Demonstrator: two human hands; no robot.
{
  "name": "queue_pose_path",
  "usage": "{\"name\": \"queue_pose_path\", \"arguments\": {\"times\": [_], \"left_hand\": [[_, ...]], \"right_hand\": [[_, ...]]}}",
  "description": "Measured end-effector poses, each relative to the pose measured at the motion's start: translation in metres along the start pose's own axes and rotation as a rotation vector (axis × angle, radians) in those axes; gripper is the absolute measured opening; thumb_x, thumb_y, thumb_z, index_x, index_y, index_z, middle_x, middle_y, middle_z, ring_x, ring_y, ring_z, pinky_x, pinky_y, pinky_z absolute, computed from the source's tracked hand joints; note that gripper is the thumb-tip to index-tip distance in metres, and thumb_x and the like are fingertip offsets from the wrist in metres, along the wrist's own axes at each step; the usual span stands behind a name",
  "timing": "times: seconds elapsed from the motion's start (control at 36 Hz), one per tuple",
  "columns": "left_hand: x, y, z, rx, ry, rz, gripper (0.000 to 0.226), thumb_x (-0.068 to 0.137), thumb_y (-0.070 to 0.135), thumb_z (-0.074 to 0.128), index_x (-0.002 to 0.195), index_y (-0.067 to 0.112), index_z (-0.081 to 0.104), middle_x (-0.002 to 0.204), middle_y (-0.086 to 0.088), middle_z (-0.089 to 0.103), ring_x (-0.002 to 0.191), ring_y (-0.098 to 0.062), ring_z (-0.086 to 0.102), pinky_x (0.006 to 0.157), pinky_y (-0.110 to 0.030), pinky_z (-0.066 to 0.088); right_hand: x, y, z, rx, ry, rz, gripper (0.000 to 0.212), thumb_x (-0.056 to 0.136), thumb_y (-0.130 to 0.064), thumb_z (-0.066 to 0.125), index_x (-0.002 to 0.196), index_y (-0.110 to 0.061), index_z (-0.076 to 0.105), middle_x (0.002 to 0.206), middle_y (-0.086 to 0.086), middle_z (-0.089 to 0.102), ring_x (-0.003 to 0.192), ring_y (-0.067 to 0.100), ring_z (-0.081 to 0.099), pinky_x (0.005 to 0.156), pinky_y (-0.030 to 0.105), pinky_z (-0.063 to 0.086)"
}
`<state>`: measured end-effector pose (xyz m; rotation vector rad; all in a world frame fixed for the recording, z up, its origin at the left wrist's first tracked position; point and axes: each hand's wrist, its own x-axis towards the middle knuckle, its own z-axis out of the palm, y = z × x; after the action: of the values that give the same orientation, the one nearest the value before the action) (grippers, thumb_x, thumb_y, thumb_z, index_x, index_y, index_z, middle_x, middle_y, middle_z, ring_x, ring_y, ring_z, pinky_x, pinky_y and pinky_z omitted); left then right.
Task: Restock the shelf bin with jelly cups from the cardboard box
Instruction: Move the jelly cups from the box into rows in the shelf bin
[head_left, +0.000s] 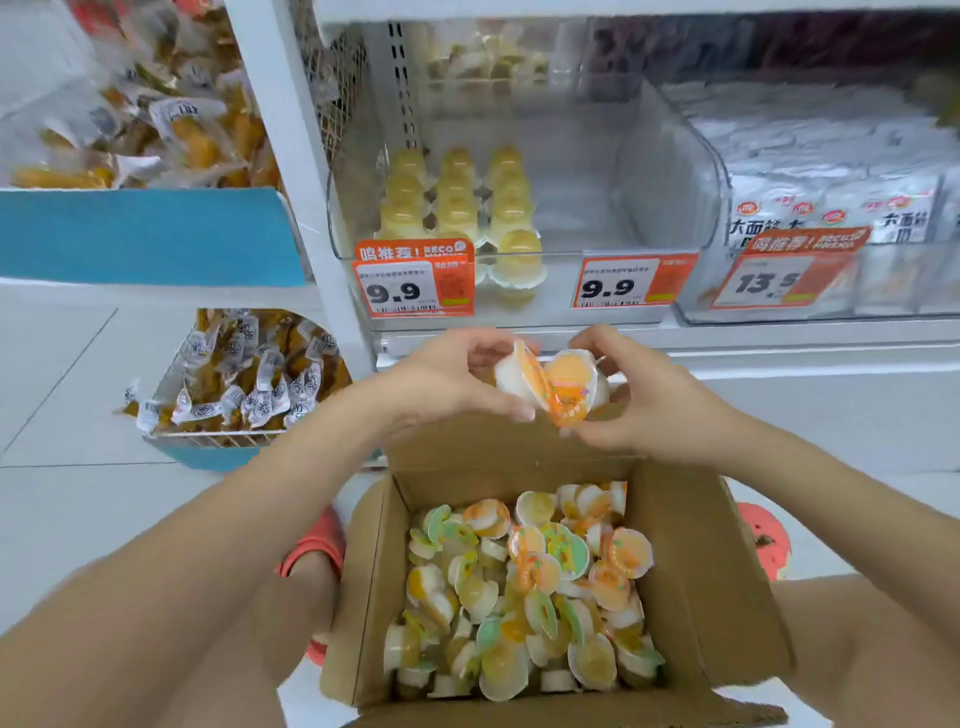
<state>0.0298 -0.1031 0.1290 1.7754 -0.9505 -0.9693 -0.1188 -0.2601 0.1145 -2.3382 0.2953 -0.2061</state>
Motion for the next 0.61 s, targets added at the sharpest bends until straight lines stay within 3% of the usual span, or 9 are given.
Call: {"name": "queue_pose_path", "arguments": {"times": [0.06, 0.11, 0.19, 0.25, 0.31, 0.42, 0.61], "left_hand": [[-0.011, 0.01, 0.0, -0.129, 0.03, 0.037, 0.058, 0.062, 0.006, 0.08, 0.115, 0.02, 0.064, 0.108, 0.004, 0.07, 0.099, -0.004, 0.062, 0.091, -0.021, 0.047], [-0.016, 0.016, 0.004, -0.26, 0.059, 0.062, 0.055, 0.056, 0.014, 0.076, 0.11, 0.018, 0.065, 0.098, 0.003, 0.071, 0.088, -0.005, 0.063, 0.08, -0.019, 0.049], [-0.018, 0.02, 0.012, -0.392, 0.041, 0.038, 0.047, 0.058, 0.016, 0.073, 0.104, 0.02, 0.067, 0.084, 0.003, 0.072, 0.073, -0.009, 0.064, 0.065, -0.019, 0.052], [-0.017, 0.017, 0.015, -0.445, 0.022, -0.006, 0.045, 0.06, 0.012, 0.079, 0.103, 0.022, 0.068, 0.09, 0.001, 0.072, 0.083, -0.015, 0.068, 0.072, -0.031, 0.058], [-0.017, 0.013, 0.017, -0.47, 0.021, -0.042, 0.048, 0.06, 0.008, 0.08, 0.104, 0.022, 0.068, 0.101, -0.004, 0.071, 0.093, -0.02, 0.068, 0.078, -0.043, 0.058], [-0.014, 0.01, 0.021, -0.593, 0.032, -0.058, 0.05, 0.058, 0.005, 0.073, 0.105, 0.019, 0.067, 0.102, -0.007, 0.071, 0.089, -0.022, 0.07, 0.075, -0.039, 0.059], [-0.01, 0.012, 0.025, -0.823, -0.062, -0.144, 0.054, 0.063, 0.0, 0.067, 0.114, 0.017, 0.06, 0.099, -0.015, 0.07, 0.083, -0.032, 0.07, 0.078, -0.044, 0.058]], "right_hand": [[-0.005, -0.01, -0.004, 0.103, 0.031, -0.013, 0.05, 0.067, -0.026, 0.084, 0.103, -0.026, 0.051, 0.093, -0.018, 0.057, 0.082, 0.005, 0.052, 0.064, 0.012, 0.04], [-0.005, -0.016, -0.006, 0.148, 0.033, -0.061, 0.051, 0.066, -0.031, 0.084, 0.105, -0.028, 0.051, 0.096, -0.021, 0.055, 0.085, 0.005, 0.055, 0.064, 0.011, 0.04], [-0.002, -0.02, -0.007, 0.179, 0.026, -0.092, 0.057, 0.062, -0.038, 0.082, 0.109, -0.032, 0.05, 0.102, -0.021, 0.054, 0.092, 0.012, 0.059, 0.066, 0.024, 0.05], [-0.001, -0.018, -0.007, 0.171, 0.016, -0.102, 0.056, 0.063, -0.034, 0.085, 0.106, -0.035, 0.048, 0.104, -0.022, 0.052, 0.092, 0.014, 0.059, 0.067, 0.031, 0.054], [-0.001, -0.016, -0.007, 0.152, 0.005, -0.112, 0.056, 0.064, -0.03, 0.086, 0.104, -0.038, 0.048, 0.108, -0.022, 0.052, 0.093, 0.012, 0.058, 0.067, 0.031, 0.054], [0.003, -0.014, -0.005, 0.183, 0.008, -0.107, 0.056, 0.067, -0.025, 0.084, 0.109, -0.038, 0.049, 0.109, -0.019, 0.056, 0.094, 0.014, 0.059, 0.07, 0.036, 0.055], [0.008, -0.015, -0.006, 0.216, 0.024, -0.11, 0.064, 0.068, -0.02, 0.084, 0.118, -0.04, 0.051, 0.117, -0.008, 0.055, 0.103, 0.015, 0.058, 0.075, 0.039, 0.055]]}}
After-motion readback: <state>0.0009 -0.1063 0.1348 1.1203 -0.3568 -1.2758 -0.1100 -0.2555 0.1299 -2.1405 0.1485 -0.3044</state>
